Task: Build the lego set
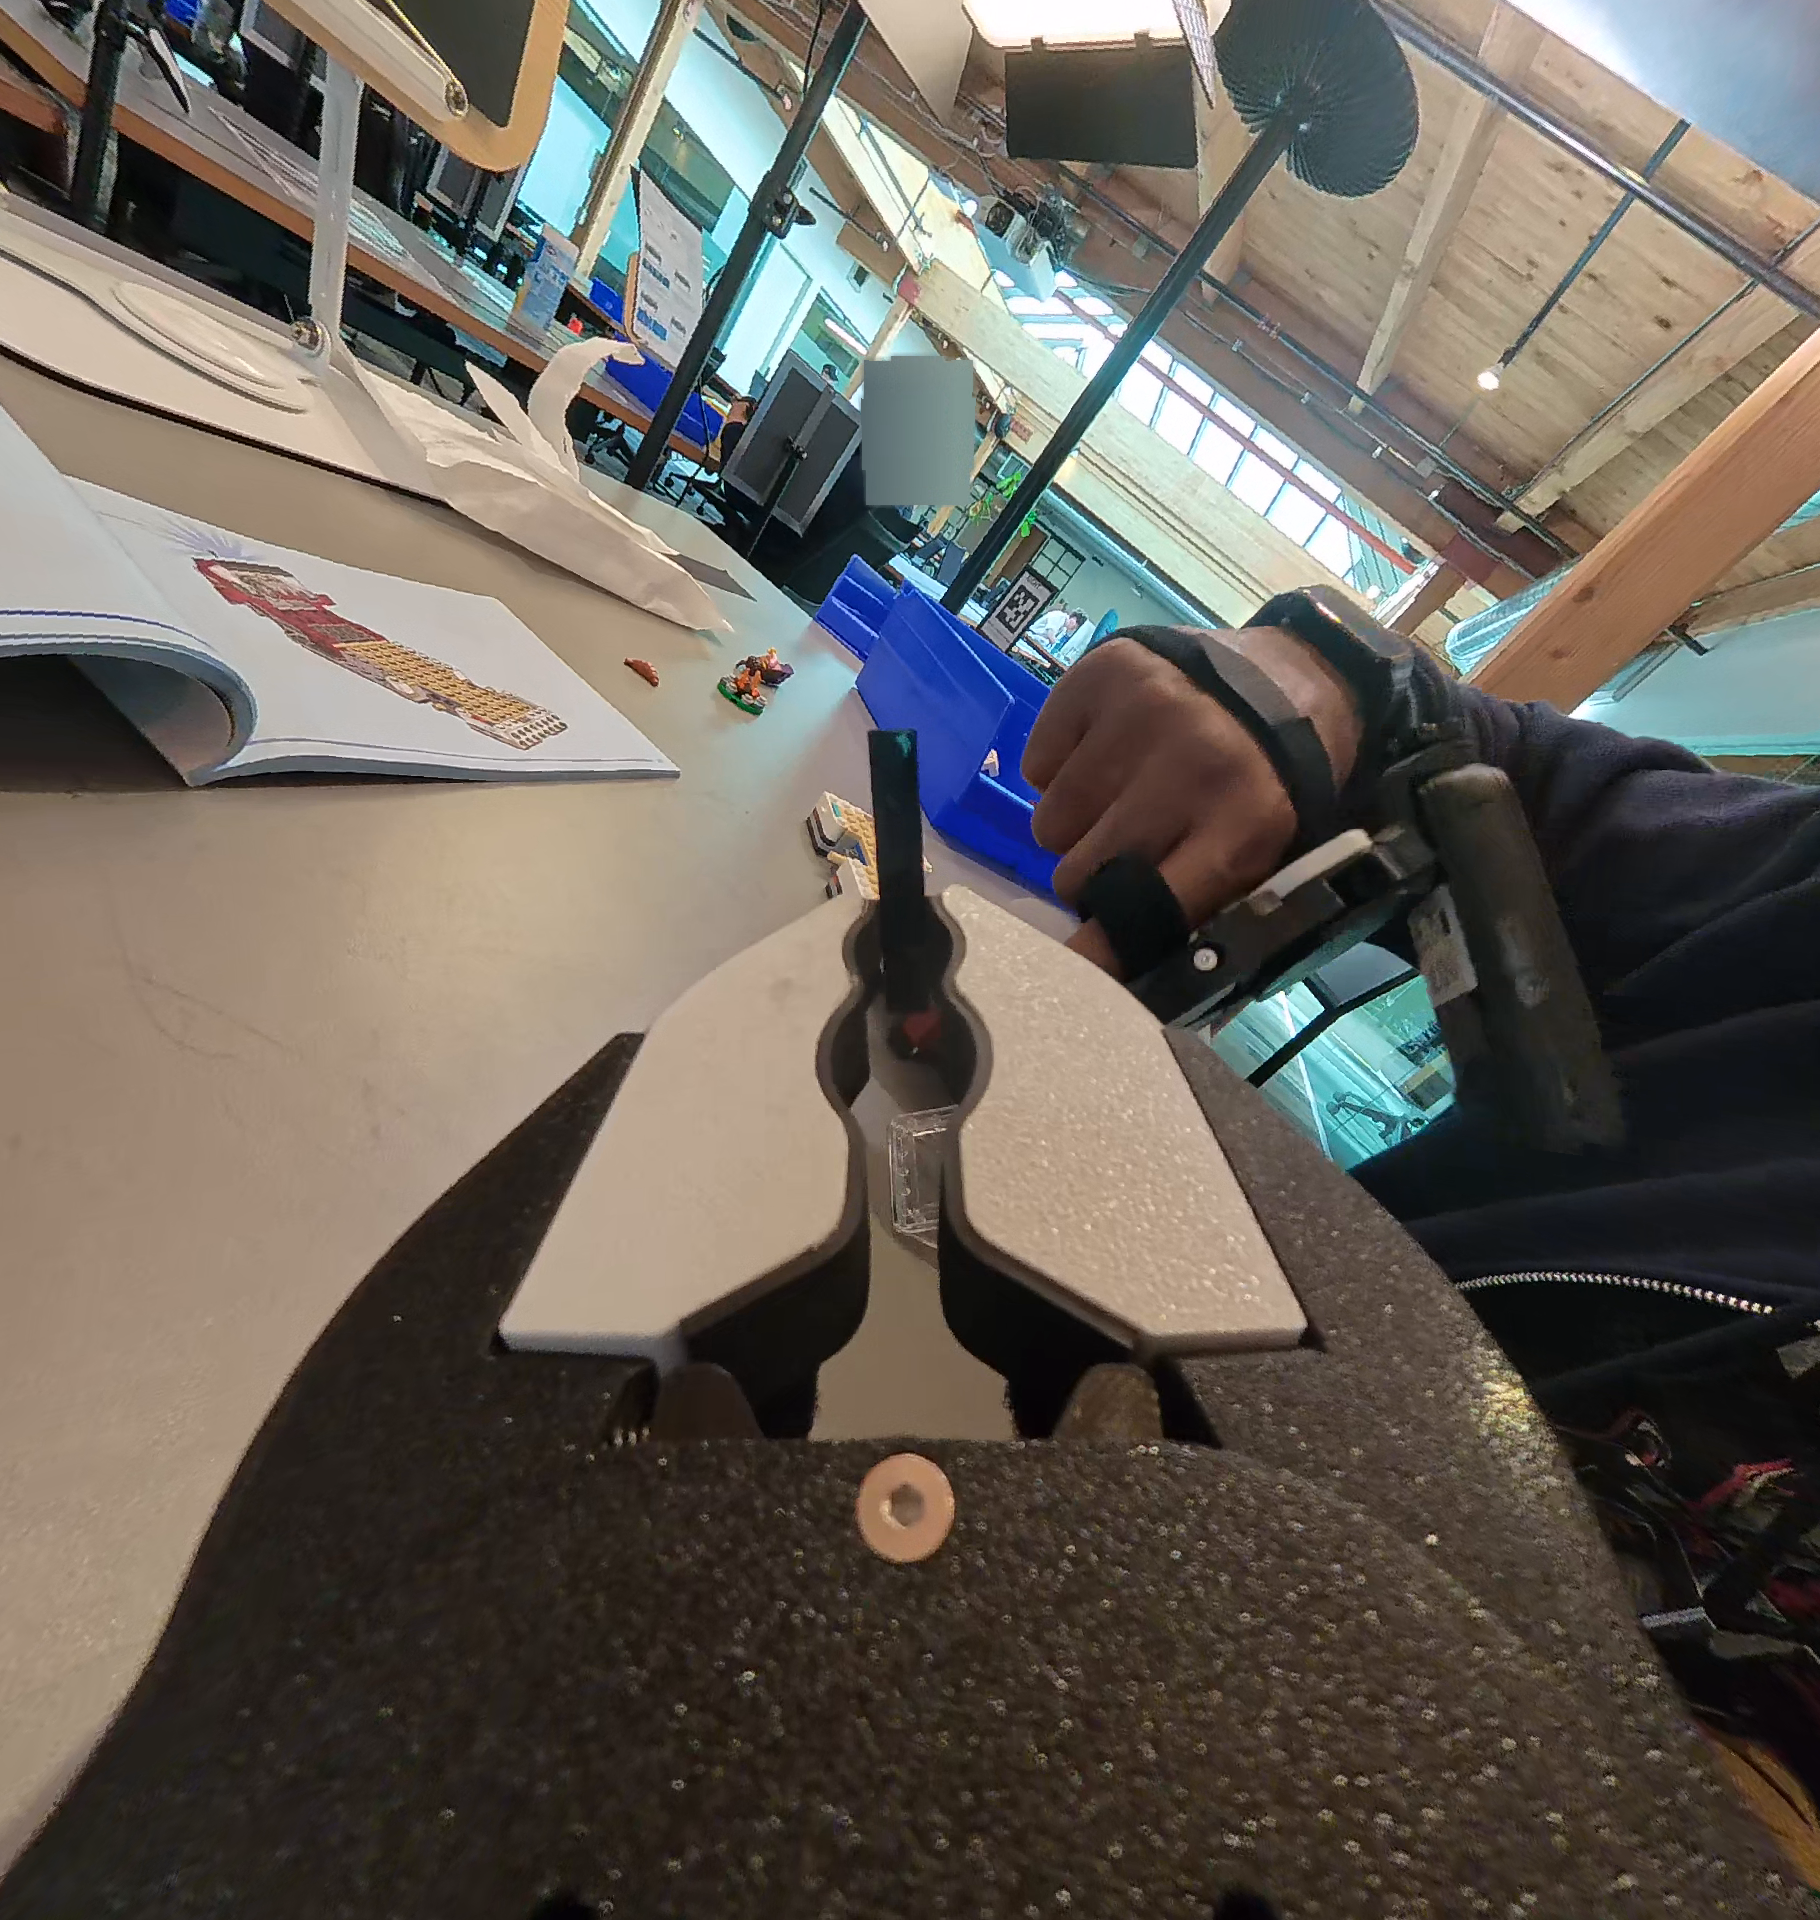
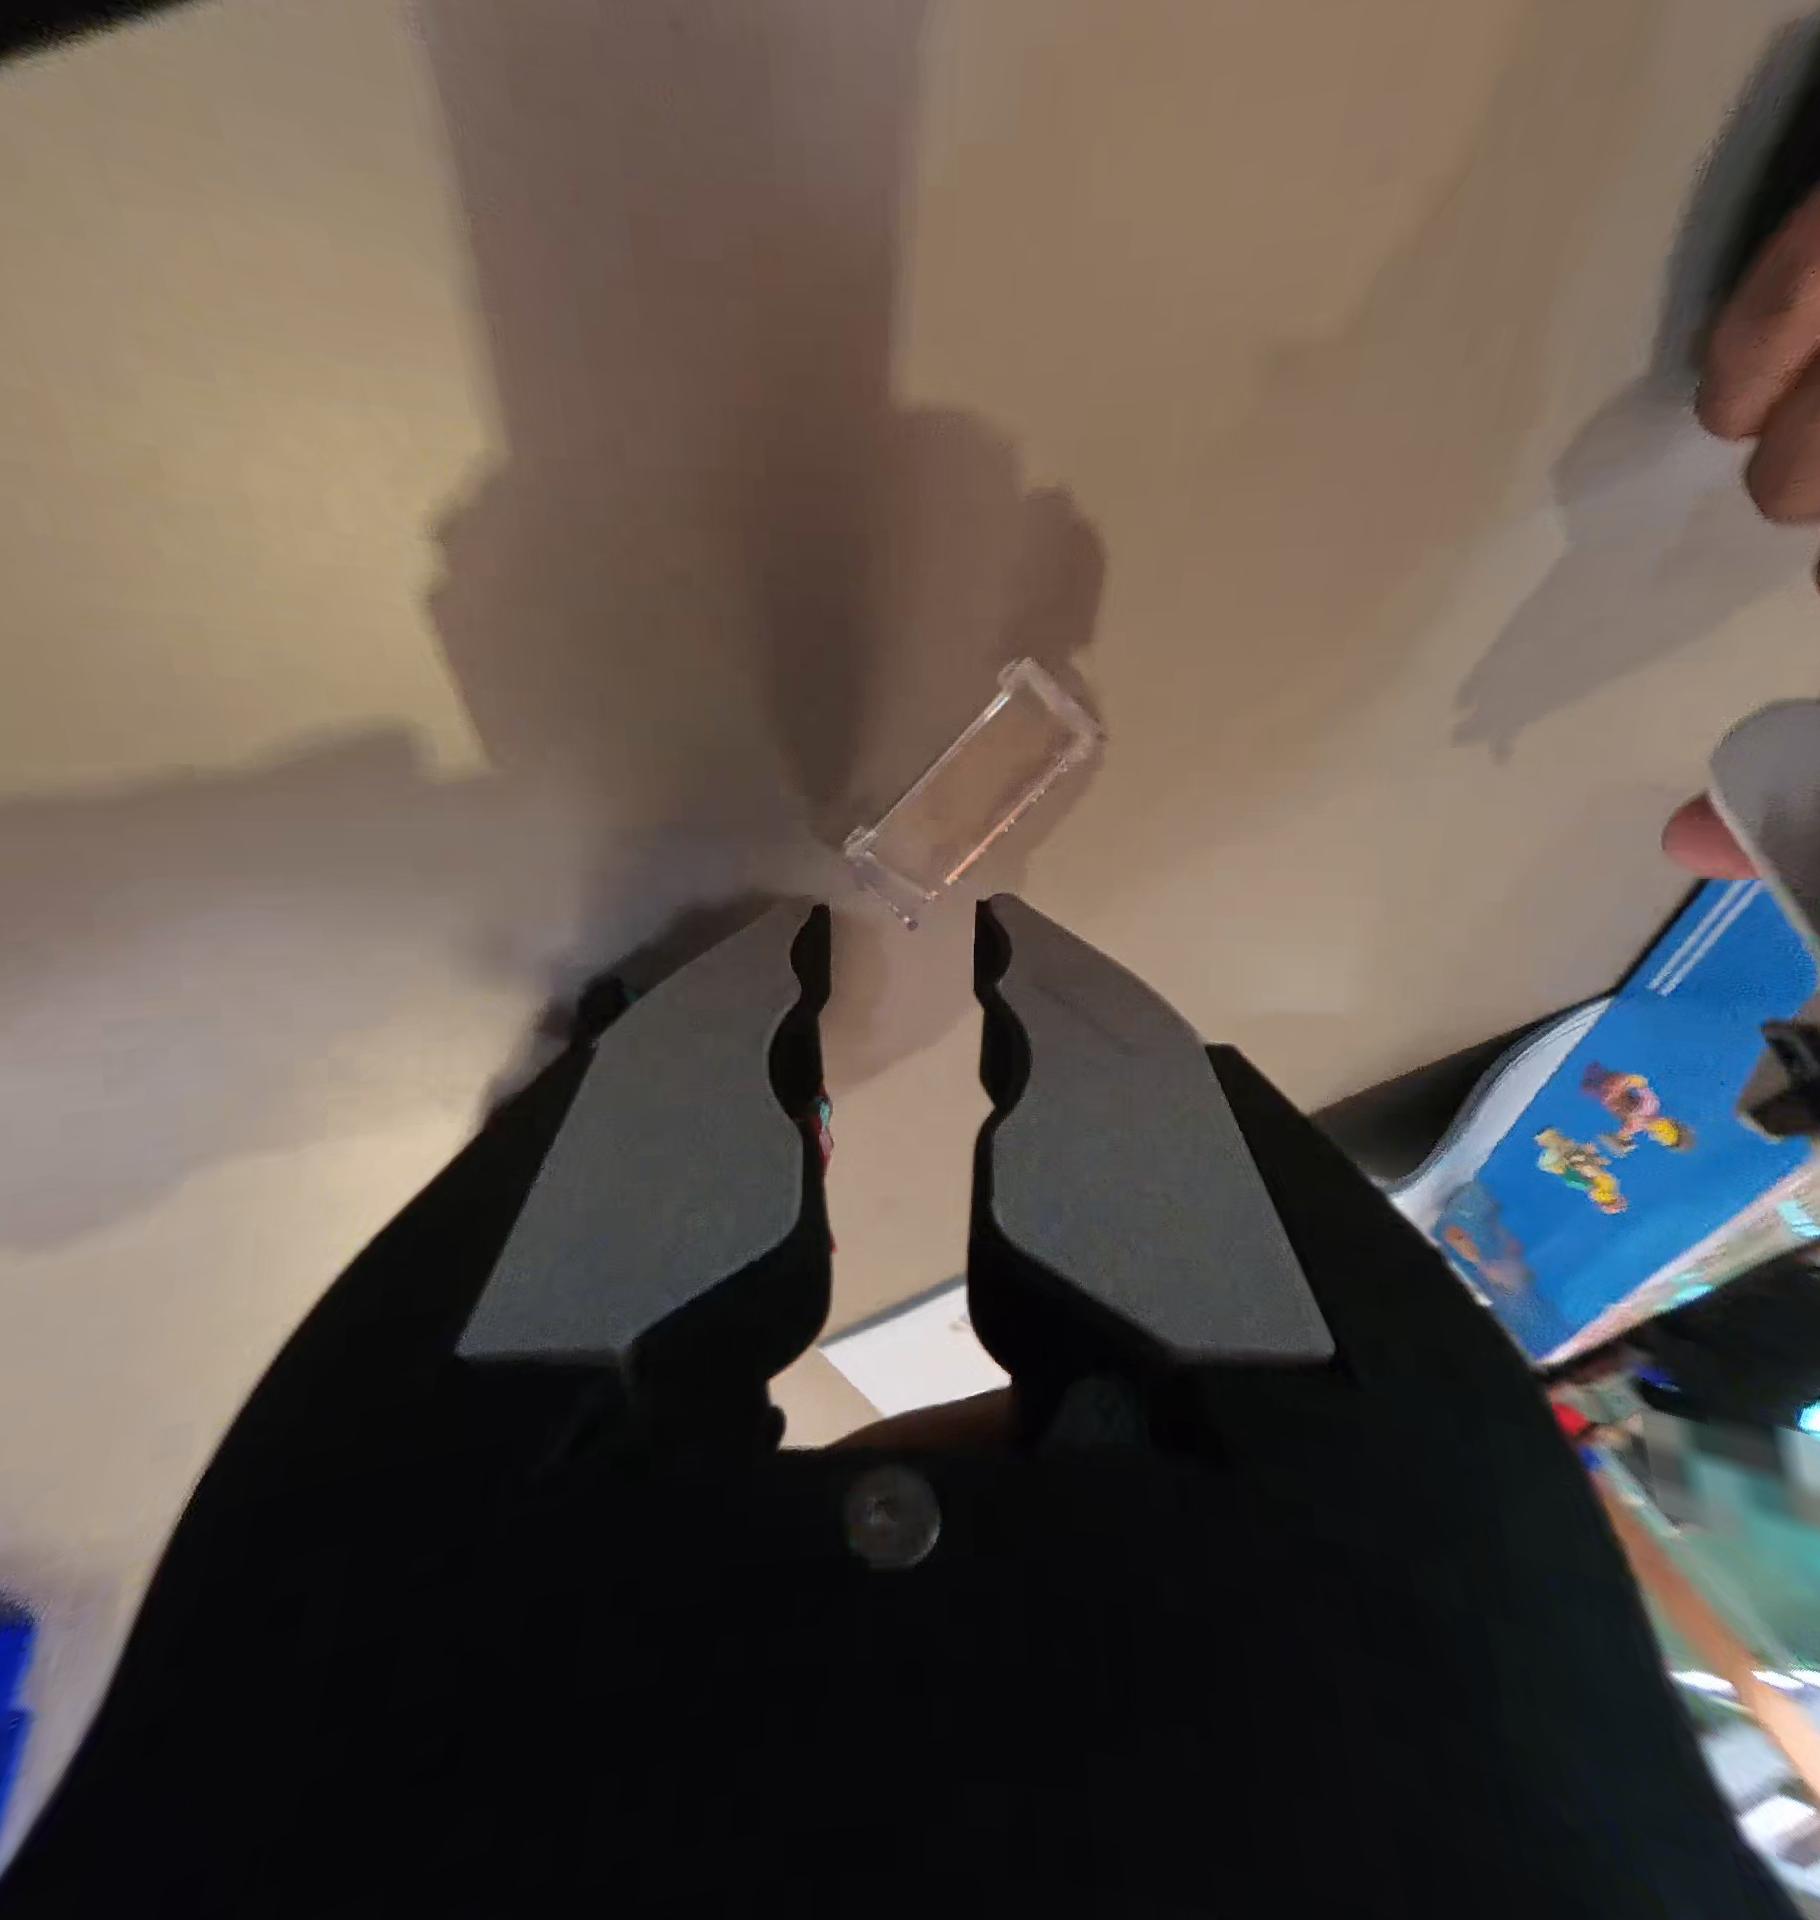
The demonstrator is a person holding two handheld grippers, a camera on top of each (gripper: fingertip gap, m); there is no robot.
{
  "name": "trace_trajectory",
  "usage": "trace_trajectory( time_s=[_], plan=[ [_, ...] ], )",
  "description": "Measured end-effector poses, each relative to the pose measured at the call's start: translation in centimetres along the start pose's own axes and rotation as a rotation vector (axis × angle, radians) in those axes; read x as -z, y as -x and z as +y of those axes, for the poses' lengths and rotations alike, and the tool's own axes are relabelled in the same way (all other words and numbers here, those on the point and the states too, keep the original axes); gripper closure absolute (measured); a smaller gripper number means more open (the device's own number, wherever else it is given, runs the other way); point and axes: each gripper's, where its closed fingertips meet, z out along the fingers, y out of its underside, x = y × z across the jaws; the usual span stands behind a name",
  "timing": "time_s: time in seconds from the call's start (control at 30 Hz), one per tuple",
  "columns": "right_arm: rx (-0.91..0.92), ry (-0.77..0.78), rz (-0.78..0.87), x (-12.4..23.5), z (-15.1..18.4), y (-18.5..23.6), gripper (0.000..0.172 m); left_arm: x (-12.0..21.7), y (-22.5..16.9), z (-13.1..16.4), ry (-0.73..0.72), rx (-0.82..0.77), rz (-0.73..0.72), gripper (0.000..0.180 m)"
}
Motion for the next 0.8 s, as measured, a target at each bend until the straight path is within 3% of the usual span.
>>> trace_trajectory(
  time_s=[0.27,0.43,0.5,0.7,0.8],
  plan=[
    [0.255,0.066,0.067,-0.6,-0.4,0.4,0.146,0.0,-0.1,0.0,0.003,0.008,0.014,0.172],
    [0.331,0.143,0.161,-1.7,-0.1,-0.6,0.169,-0.1,-0.1,0.0,0.005,0.009,0.015,0.172],
    [0.294,0.195,0.196,-2.0,0.5,-1.2,0.17,0.0,-0.1,0.0,0.005,0.006,0.013,0.172],
    [-0.268,0.162,0.374,-0.8,-0.2,-4.2,0.17,0.4,0.2,-0.6,-0.045,0.013,-0.007,0.172],
    [-0.763,-0.082,0.409,0.2,-2.6,-5.3,0.17,0.9,0.6,-1.3,-0.09,0.039,-0.016,0.173]
  ],
)
